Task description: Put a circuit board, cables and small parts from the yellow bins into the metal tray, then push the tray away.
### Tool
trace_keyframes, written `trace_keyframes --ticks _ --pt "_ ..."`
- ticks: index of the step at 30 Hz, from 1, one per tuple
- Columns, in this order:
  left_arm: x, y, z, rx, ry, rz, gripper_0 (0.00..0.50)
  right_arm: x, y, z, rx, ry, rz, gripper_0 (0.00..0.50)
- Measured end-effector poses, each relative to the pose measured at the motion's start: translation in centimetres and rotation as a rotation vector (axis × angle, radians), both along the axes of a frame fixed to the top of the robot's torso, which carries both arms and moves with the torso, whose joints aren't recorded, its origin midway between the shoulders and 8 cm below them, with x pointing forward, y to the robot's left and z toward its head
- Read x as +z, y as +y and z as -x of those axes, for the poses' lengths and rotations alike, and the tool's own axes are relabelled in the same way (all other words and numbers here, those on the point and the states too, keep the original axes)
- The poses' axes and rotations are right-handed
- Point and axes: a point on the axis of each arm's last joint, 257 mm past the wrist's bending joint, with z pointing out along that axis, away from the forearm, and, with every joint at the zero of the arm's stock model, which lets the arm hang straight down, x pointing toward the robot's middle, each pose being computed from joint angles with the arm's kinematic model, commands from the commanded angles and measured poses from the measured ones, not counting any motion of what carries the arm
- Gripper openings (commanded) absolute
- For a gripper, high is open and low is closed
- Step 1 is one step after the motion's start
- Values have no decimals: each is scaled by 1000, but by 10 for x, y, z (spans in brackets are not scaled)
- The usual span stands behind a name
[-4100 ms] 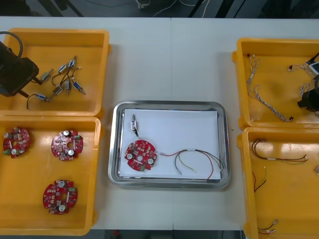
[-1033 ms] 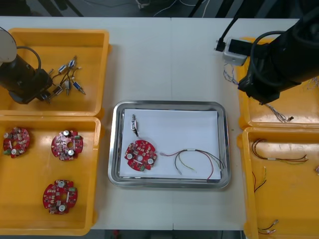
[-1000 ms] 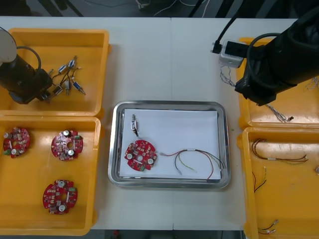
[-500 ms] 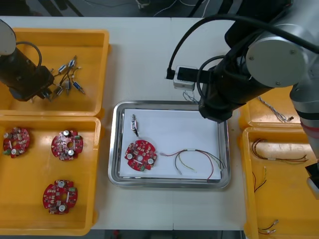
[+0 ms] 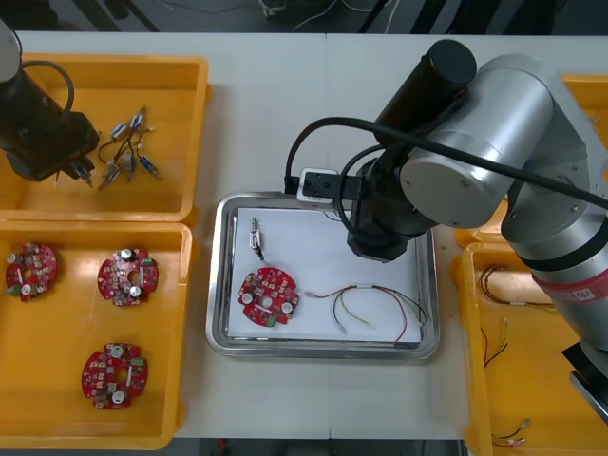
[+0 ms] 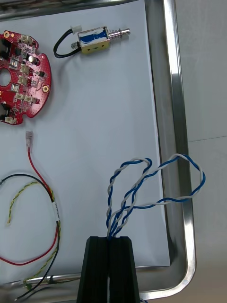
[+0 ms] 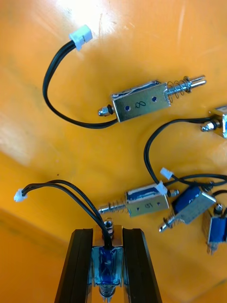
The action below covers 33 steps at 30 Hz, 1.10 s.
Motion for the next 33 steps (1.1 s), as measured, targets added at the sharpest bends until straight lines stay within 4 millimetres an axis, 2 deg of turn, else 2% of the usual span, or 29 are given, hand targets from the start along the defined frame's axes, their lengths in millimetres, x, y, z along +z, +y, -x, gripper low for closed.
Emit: trace_keyframes --ticks 12,19,27,33 --pt "33 -5 16 -47 22 -54 0 -43 7 -16 -17 -34 -5 0" --pt "48 -16 32 -102 49 -102 0 -58 10 -24 11 -48 -15 0" --pt "68 -35 48 -183 58 -157 0 -68 -17 -33 -2 -77 48 0" --pt "80 -48 50 -230 29 -181 0 -71 -31 -37 -22 -90 80 0"
